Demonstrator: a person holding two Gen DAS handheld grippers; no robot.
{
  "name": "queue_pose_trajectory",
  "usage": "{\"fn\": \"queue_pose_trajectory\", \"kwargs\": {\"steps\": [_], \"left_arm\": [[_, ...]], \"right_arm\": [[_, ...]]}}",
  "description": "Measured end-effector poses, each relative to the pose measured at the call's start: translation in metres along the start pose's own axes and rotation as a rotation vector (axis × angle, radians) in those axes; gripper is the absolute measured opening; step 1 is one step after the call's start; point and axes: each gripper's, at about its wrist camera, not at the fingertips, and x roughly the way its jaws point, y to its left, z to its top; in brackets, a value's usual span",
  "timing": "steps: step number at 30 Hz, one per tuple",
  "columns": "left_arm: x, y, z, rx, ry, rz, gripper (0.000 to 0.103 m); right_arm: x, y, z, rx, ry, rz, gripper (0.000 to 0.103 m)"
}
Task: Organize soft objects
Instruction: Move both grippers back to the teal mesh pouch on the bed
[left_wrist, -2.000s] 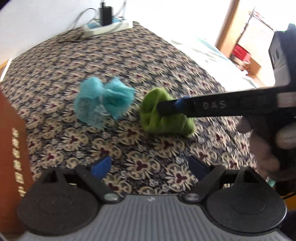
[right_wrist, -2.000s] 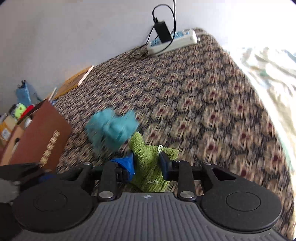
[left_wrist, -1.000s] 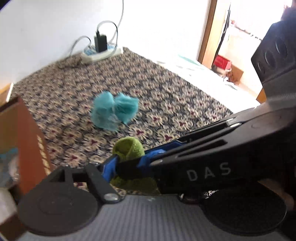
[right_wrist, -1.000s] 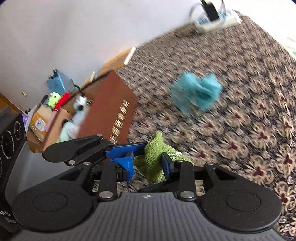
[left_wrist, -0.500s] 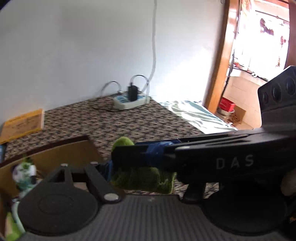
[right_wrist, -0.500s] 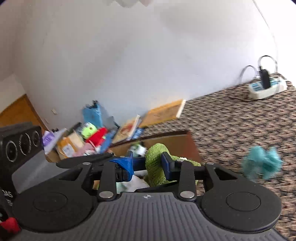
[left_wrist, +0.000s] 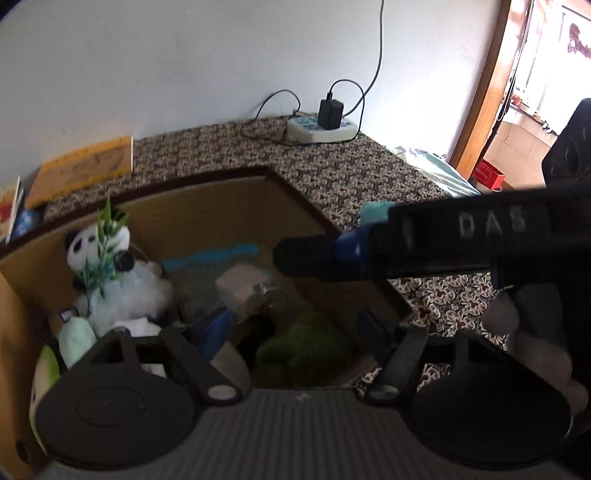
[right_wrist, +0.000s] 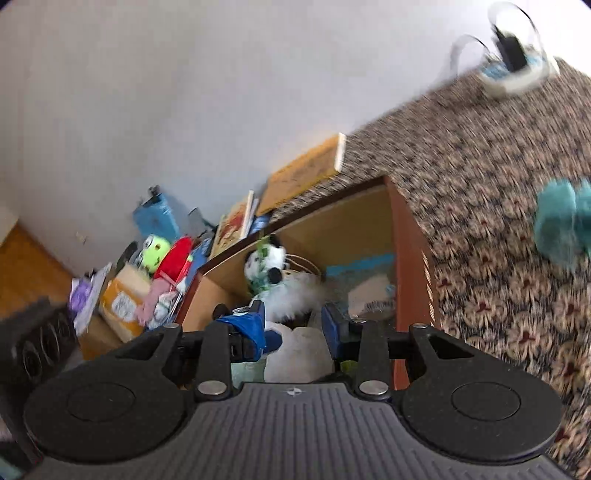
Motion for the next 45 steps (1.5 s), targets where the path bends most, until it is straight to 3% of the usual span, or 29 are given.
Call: {"fn": "queue_pose_trajectory", "kwargs": {"steps": [8,17,22,29,37,45], "left_arm": [[0.003,0.002,0.005,0.015,-0.004,-0.025,0.071],[0.004,-0.007,0.021,0.047,-0.030,0.002,0.072],[0.003,-0.019,0.041,0.007,-0.058,-0.010,0.072],[0.014,-0.072,0.065,0.012,-0.072,-0.075,0.076],[0.061,-0.140,0.064,0.071,0.007,-0.059,0.076],[0.115,-0.166,0.051,0.031,0.127,-0.003,0.076]], "right_arm": [[-0.007,-0.006,-0.006,0.062,-0.011,-0.035,0.018],[-0.046,-0.021,-0.003,0.068,-0.112,0.020,0.018],[-0.068,-0.046,0.010,0.044,-0.164,-0.064,0.018],[-0.080,-0.111,0.032,0.152,-0.149,-0.190,0.018],[-0.082,-0.160,0.055,0.121,-0.089,-0.243,0.018],[-0.062,-0.190,0.088,0.052,-0.028,-0.238,0.018]]}}
